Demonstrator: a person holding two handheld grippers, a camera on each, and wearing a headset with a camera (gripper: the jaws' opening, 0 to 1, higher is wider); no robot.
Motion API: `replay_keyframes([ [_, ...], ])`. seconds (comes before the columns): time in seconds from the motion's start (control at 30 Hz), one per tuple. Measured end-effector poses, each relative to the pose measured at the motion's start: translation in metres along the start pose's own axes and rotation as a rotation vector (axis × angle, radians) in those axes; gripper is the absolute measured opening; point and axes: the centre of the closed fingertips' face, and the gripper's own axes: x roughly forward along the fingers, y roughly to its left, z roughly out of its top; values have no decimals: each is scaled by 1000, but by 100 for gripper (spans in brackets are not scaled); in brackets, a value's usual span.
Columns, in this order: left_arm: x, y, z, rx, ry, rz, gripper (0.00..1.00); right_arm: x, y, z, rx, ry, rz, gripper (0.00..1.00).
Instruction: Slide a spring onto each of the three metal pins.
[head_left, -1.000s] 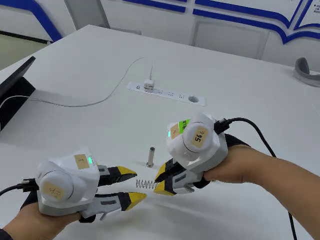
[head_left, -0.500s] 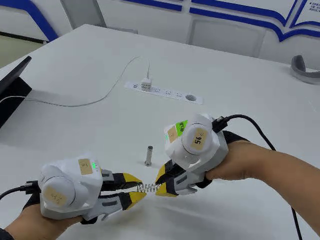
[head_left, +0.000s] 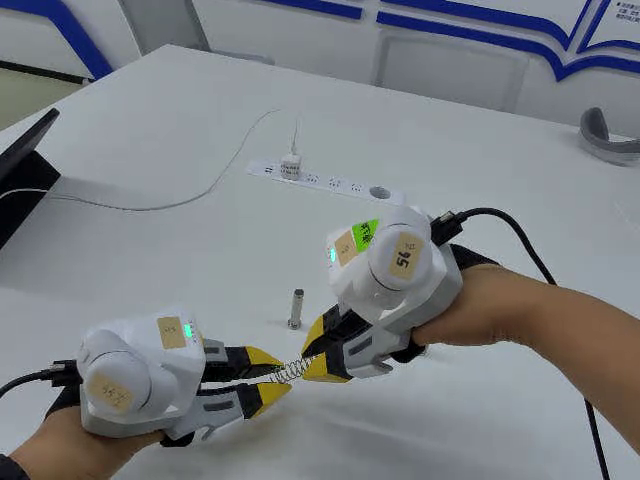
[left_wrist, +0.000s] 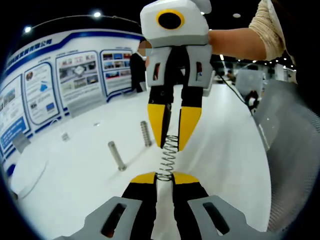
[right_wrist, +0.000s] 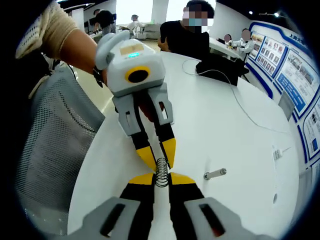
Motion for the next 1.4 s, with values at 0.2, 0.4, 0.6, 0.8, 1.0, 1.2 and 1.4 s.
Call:
replay_keyframes([
  [0.2,1,-1,1,-3,-4,-1,11,-1,0,10,-4,-28,-1,12],
  [0.4,2,-3,2,-9,-7,-5,11,0,0,17,-6,-49,-4,11],
  [0.6,4,-3,3,-18,-12,-4,11,0,-1,19,-2,-62,-11,12],
  [0.8,5,-4,4,-27,-16,-5,11,0,-1,21,1,-71,-14,12],
  [1.0,5,-3,5,-52,-31,-4,11,0,-2,23,8,-79,-16,12],
  [1.2,4,-2,4,-67,-36,2,11,0,-2,22,16,-80,-15,15],
  [1.4,4,-1,4,-70,-40,4,11,1,-5,18,32,-77,-29,15],
])
